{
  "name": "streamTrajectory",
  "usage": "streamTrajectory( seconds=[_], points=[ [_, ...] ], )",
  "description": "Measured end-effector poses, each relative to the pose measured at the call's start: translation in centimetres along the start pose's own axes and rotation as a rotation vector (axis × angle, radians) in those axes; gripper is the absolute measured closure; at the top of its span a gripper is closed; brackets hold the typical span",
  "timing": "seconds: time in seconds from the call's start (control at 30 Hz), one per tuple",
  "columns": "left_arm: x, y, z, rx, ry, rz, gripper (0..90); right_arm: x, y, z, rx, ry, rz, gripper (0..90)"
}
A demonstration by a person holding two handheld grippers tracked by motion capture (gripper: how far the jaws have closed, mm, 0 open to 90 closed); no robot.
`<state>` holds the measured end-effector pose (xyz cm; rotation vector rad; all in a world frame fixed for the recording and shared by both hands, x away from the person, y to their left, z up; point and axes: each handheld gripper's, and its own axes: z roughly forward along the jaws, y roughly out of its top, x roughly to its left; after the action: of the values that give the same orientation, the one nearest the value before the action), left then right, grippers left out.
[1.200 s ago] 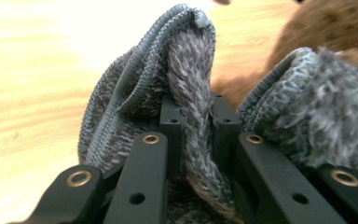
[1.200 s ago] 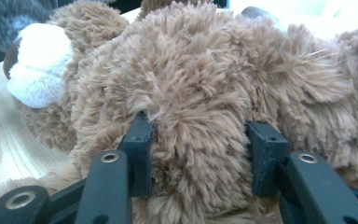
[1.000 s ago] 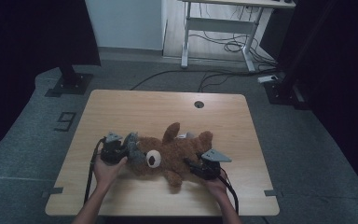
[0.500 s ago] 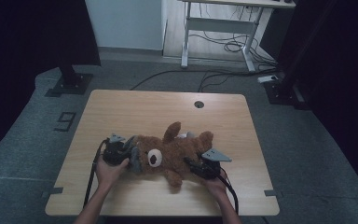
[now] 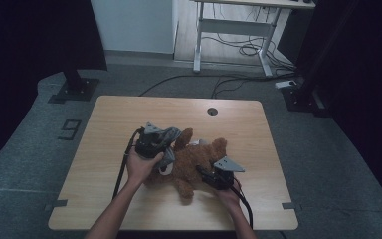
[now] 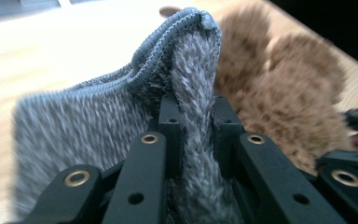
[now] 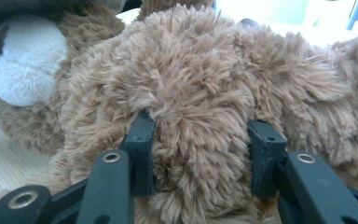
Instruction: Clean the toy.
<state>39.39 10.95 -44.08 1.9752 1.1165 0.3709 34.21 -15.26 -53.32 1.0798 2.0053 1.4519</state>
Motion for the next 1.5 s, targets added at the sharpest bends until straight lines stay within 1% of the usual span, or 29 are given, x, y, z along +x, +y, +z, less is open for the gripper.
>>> streamTrajectory(
  seconds=[0.1,0.17,0.2,0.27,0.33,0.4,0.5,0.57,0.63,0.8,0.87,0.9,1.0,1.03,1.07,1.1,1.13,1.17,1.2,1.23,1.27,1.3,1.4,1.47,1.5],
  points=[
    [-0.1,-1.1,1.5,0.041,-0.017,-0.001,77.8,0.0,0.0,0.0,0.001,0.002,-0.001,53.2],
    [0.1,-1.6,1.4,0.035,-0.024,-0.006,78.0,0.0,0.0,0.0,0.000,0.006,-0.002,52.0],
    [0.2,-1.8,1.3,0.031,-0.035,-0.017,78.1,0.1,0.0,-0.1,-0.002,0.008,-0.006,51.2],
    [0.2,-2.2,1.1,0.036,-0.042,-0.014,78.5,0.0,0.0,-0.3,-0.006,0.022,-0.003,47.5],
    [0.2,-2.7,0.9,0.025,-0.052,-0.019,78.8,-0.1,0.2,-0.5,-0.006,0.040,0.007,41.3],
    [0.1,-3.4,0.7,0.007,-0.062,-0.023,79.1,-0.1,0.4,-0.9,-0.003,0.054,0.003,36.5],
    [0.0,-4.4,0.3,-0.030,-0.075,-0.035,79.3,-0.1,1.0,-1.6,0.006,0.068,-0.003,32.3],
    [-0.3,-5.0,0.1,-0.048,-0.082,-0.035,79.5,-0.3,1.5,-2.2,-0.008,0.072,0.011,29.9],
    [-0.6,-5.4,-0.2,-0.058,-0.081,-0.018,79.5,-0.8,2.0,-3.0,-0.030,0.066,0.036,27.5],
    [-1.3,-6.7,-0.9,-0.091,-0.089,-0.003,79.7,-2.6,3.0,-4.2,-0.057,0.000,0.096,20.2],
    [-1.5,-7.1,-1.2,-0.103,-0.095,-0.002,79.7,-3.3,3.4,-4.3,-0.049,-0.025,0.112,17.4],
    [-1.6,-7.3,-1.3,-0.108,-0.099,-0.002,79.7,-3.7,3.6,-4.3,-0.036,-0.030,0.121,16.2],
    [-1.9,-8.0,-1.7,-0.126,-0.106,0.001,79.8,-4.7,4.1,-3.7,-0.001,-0.017,0.155,13.8],
    [-2.0,-8.2,-1.8,-0.132,-0.110,-0.003,79.8,-4.9,4.2,-3.5,0.009,-0.004,0.162,13.5],
    [-2.1,-8.4,-1.9,-0.138,-0.112,-0.003,79.8,-5.0,4.2,-3.3,0.015,0.014,0.171,13.8],
    [-2.2,-8.5,-2.0,-0.142,-0.112,-0.003,79.8,-4.9,4.3,-3.0,0.027,0.044,0.178,16.9],
    [-2.2,-8.7,-2.0,-0.145,-0.114,-0.004,79.8,-4.8,4.2,-2.9,0.034,0.066,0.175,23.3],
    [-2.3,-8.7,-2.1,-0.145,-0.114,-0.006,79.8,-4.3,4.0,-2.9,0.038,0.085,0.159,30.1],
    [-2.3,-8.8,-2.2,-0.147,-0.117,-0.005,79.8,-4.1,3.9,-3.0,0.039,0.083,0.147,34.9],
    [-2.3,-8.9,-2.2,-0.148,-0.118,-0.007,79.8,-3.7,3.7,-3.2,0.031,0.077,0.141,41.5],
    [-2.3,-9.0,-2.3,-0.151,-0.121,-0.009,79.8,-3.6,3.5,-3.4,0.020,0.073,0.142,44.9],
    [-2.4,-9.0,-2.3,-0.151,-0.121,-0.007,79.7,-3.3,3.0,-3.9,-0.015,0.061,0.143,49.3],
    [-2.7,-9.2,-2.4,-0.152,-0.122,-0.004,79.7,-2.9,2.0,-4.4,-0.036,0.055,0.138,52.5],
    [-2.9,-9.4,-2.5,-0.152,-0.121,0.003,79.7,-2.6,1.4,-4.7,-0.031,0.060,0.146,51.4],
    [-3.0,-9.6,-2.6,-0.154,-0.121,0.004,79.8,-2.5,1.2,-4.9,-0.028,0.066,0.150,49.0]
  ],
)
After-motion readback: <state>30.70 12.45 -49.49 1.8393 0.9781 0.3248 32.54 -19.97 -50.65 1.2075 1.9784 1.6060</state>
